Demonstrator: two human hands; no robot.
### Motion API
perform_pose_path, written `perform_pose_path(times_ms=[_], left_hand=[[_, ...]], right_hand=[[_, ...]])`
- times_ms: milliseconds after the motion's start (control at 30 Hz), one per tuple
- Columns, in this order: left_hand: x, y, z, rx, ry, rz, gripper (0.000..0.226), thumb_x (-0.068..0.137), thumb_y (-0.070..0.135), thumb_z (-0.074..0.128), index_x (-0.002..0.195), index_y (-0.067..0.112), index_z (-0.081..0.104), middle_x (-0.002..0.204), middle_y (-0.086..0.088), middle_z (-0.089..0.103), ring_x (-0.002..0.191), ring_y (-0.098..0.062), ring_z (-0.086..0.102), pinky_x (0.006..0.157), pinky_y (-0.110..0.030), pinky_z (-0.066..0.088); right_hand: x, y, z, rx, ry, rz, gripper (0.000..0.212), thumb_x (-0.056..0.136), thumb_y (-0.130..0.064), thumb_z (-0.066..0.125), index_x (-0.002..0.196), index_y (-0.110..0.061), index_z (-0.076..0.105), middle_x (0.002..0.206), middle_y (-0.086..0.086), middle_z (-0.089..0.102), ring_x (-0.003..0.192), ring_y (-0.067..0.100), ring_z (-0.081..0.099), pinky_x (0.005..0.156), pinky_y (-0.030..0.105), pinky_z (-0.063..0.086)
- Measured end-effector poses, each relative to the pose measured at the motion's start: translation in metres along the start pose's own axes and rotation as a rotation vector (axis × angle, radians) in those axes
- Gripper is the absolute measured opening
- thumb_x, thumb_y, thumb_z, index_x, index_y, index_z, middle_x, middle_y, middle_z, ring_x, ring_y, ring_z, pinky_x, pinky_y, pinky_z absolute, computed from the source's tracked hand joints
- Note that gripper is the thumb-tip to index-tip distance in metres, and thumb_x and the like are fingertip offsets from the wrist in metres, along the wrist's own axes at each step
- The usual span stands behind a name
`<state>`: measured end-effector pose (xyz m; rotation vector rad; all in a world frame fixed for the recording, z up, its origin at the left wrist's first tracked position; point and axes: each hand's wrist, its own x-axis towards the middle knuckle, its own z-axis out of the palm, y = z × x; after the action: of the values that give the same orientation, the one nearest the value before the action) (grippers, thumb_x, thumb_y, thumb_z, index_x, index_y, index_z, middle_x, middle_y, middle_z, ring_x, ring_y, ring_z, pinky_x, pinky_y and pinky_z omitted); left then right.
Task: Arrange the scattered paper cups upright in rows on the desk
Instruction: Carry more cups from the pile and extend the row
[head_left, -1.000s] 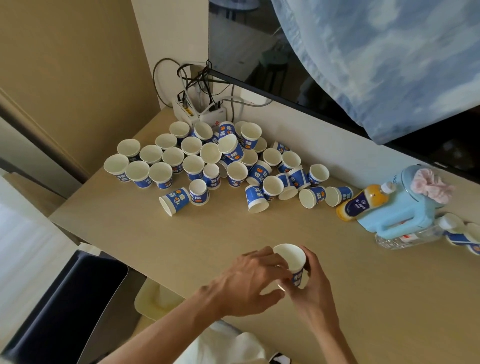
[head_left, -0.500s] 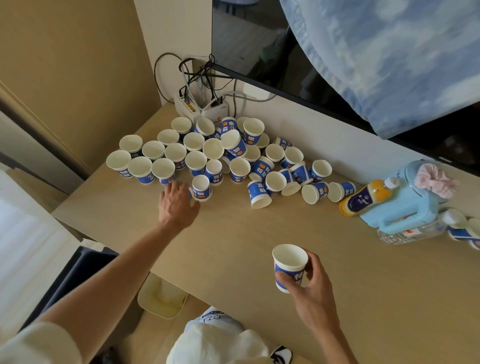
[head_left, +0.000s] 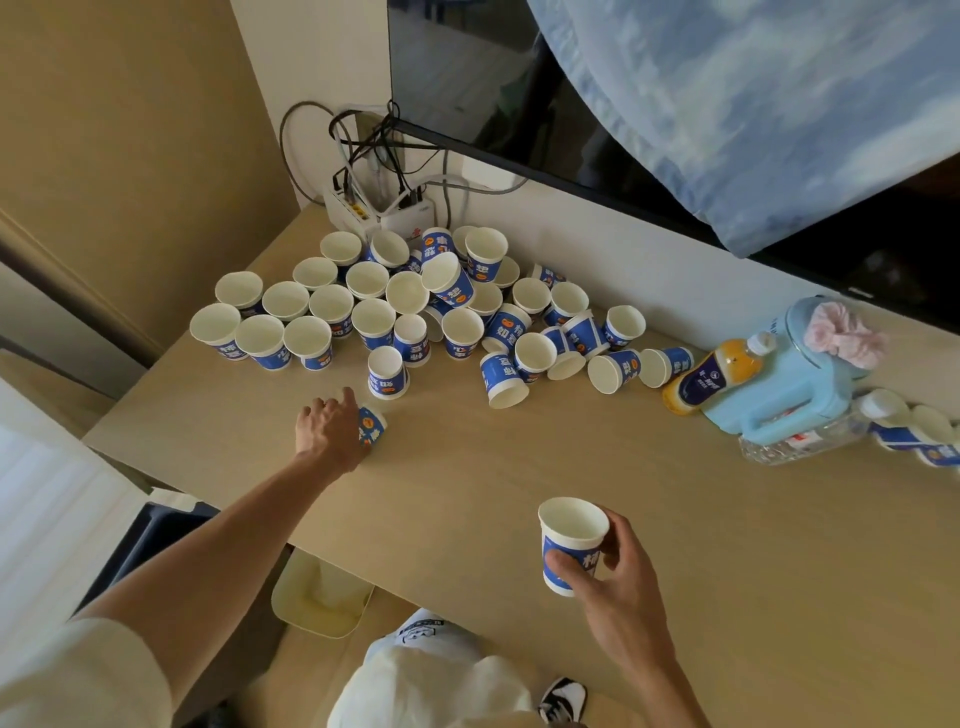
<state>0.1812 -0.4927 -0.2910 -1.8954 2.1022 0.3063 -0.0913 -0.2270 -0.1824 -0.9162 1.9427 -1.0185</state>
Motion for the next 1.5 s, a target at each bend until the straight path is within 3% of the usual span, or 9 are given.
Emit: perform_pose_path(times_ms=[167,267,367,500,700,1033,1233,1367,1500], left_hand=[[-0.007,0.007,-0.004,-0.186,-0.171,0.046,0.085,0.076,0.052,0.081,0.145,0.021,0.041,0.125,-0.009,0.066,0.119,-0.03,0.057,0.09,-0.039,0.055],[-0.018,0.026,-0.016,-0.562,-0.237,0.02,0.086,0.073,0.049,0.084,0.144,0.022,0.046,0.127,-0.01,0.066,0.114,-0.031,0.062,0.094,-0.039,0.054],[-0.042,0.055,-0.039,-1.095,-0.372,0.036,0.075,0.067,0.034,0.086,0.134,0.02,0.055,0.106,-0.006,0.067,0.087,-0.019,0.065,0.07,-0.024,0.054],[-0.082,0.085,-0.062,-1.329,-0.495,0.198,0.065,0.065,0.029,0.087,0.124,0.02,0.061,0.1,-0.006,0.069,0.077,-0.018,0.065,0.064,-0.027,0.055],[-0.136,0.133,-0.059,-1.394,-0.808,0.337,0.056,0.067,0.046,0.08,0.105,0.005,0.076,0.101,-0.025,0.074,0.085,-0.028,0.069,0.089,-0.041,0.053],[-0.243,0.262,-0.04,-1.551,-1.049,0.339,0.042,0.078,0.023,0.068,0.099,-0.012,0.069,0.085,-0.028,0.065,0.067,-0.03,0.067,0.063,-0.034,0.054],[-0.324,0.35,-0.024,-1.504,-1.016,0.633,0.078,0.044,0.036,0.099,0.108,-0.002,0.076,0.109,-0.033,0.071,0.094,-0.039,0.072,0.076,-0.036,0.061],[-0.378,0.399,-0.011,-1.438,-0.919,0.665,0.049,0.057,0.011,0.084,0.103,-0.004,0.075,0.095,-0.029,0.072,0.077,-0.03,0.072,0.063,-0.03,0.057],[-0.413,0.428,-0.005,-1.526,-0.882,0.595,0.063,0.053,0.02,0.086,0.107,-0.008,0.07,0.093,-0.026,0.069,0.08,-0.03,0.066,0.071,-0.035,0.052]], right_hand=[[-0.001,0.002,0.002,0.034,-0.009,0.025,0.055,0.065,-0.038,0.081,0.117,-0.032,0.063,0.105,-0.023,0.069,0.1,0.002,0.064,0.078,0.013,0.048],[-0.003,0.003,0.002,0.062,0.004,0.053,0.054,0.065,-0.037,0.08,0.115,-0.033,0.063,0.103,-0.023,0.069,0.098,0.001,0.065,0.076,0.011,0.048],[-0.006,0.005,0.002,0.091,0.021,0.082,0.053,0.065,-0.035,0.081,0.115,-0.031,0.064,0.102,-0.022,0.07,0.095,0.001,0.066,0.077,0.013,0.05],[-0.013,0.01,-0.004,0.141,0.063,0.128,0.056,0.064,-0.035,0.081,0.116,-0.029,0.064,0.105,-0.016,0.072,0.098,0.005,0.068,0.079,0.017,0.053],[-0.027,0.016,-0.043,0.244,0.237,0.167,0.05,0.072,-0.018,0.088,0.115,-0.028,0.065,0.103,-0.013,0.073,0.093,0.003,0.068,0.076,0.015,0.052],[-0.082,0.071,-0.137,0.476,0.477,0.232,0.066,0.051,-0.034,0.084,0.114,-0.026,0.066,0.105,-0.007,0.076,0.099,0.015,0.073,0.084,0.032,0.059],[-0.141,0.117,-0.22,0.598,0.604,0.236,0.061,0.054,-0.021,0.083,0.112,-0.021,0.066,0.098,-0.008,0.077,0.089,0.008,0.072,0.072,0.023,0.056],[-0.184,0.154,-0.269,0.629,0.644,0.252,0.058,0.06,-0.007,0.09,0.111,-0.019,0.065,0.106,0.002,0.074,0.083,0.004,0.071,0.066,0.02,0.056],[-0.212,0.18,-0.302,0.63,0.696,0.287,0.05,0.074,0.003,0.086,0.112,-0.022,0.065,0.108,-0.001,0.072,0.098,0.015,0.068,0.07,0.023,0.054]])
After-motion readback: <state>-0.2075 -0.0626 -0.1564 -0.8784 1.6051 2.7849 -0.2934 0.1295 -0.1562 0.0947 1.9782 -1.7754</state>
